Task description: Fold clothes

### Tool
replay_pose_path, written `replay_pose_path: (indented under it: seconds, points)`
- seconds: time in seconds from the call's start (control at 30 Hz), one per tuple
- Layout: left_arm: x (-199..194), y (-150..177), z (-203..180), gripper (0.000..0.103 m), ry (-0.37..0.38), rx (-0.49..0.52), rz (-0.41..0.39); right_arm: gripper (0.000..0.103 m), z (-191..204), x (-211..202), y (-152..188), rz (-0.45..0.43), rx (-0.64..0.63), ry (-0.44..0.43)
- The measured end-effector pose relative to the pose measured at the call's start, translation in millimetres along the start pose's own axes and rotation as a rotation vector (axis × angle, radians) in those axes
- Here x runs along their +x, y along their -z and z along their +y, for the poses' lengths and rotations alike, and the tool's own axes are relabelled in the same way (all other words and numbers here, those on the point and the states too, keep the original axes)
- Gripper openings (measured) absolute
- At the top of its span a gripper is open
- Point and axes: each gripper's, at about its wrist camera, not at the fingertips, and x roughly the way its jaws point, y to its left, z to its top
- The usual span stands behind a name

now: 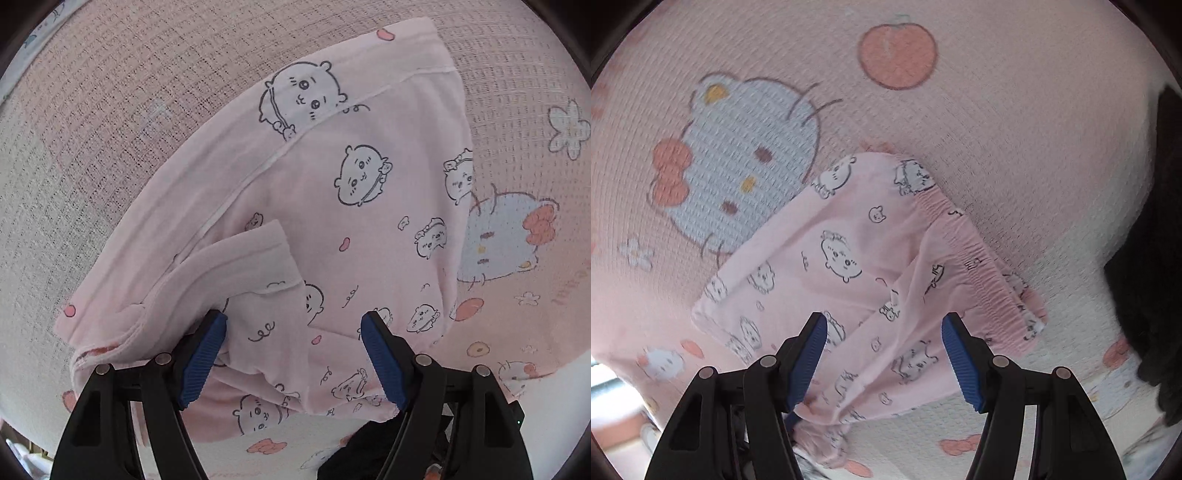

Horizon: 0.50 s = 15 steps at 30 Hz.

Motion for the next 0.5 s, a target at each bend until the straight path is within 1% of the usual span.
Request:
replay_pose_path:
  seconds: [0.07,0.13,0.23,0.3,0.4,0.43,0.47,0.5]
  points:
    - [2.5,-2.3,-3.8,0.074,-0.022,0.016,0.012,0.064,-2.6,9.8,-2.1,0.02,0.033,0.013]
    - [6.2,-1.5,-12.5,0.074,-0.062,0.04,0.017,0.064,-4.8,17.0,-2.9,0.013,0.07,0.048]
    - [13.5,4.4,-29.8,0.074,-0.168,0.098,0.009,0.057,-4.8,27.8,-2.2,0.009,0.103,0.063]
    - [21.1,9.0,-42.6,0.074,-0.243,0.136,0.0,0.056,-1.0,34.8,-0.9,0.012,0.075,0.094]
    - [29.5,15.3,-54.6,0.074,-0.318,0.147,-0.03,0.055,0.7,43.5,0.4,0.005,0.041,0.124]
    - [32.3,17.6,-58.5,0.074,-0.341,0.151,-0.041,0.053,0.5,46.0,0.8,0.001,0.03,0.132]
    - [35.3,20.4,-62.5,0.074,-0.364,0.165,-0.051,0.049,-0.5,47.5,1.6,-0.004,0.023,0.141]
    - [38.3,23.2,-66.5,0.074,-0.386,0.179,-0.061,0.049,-1.6,48.0,2.8,-0.012,0.022,0.141]
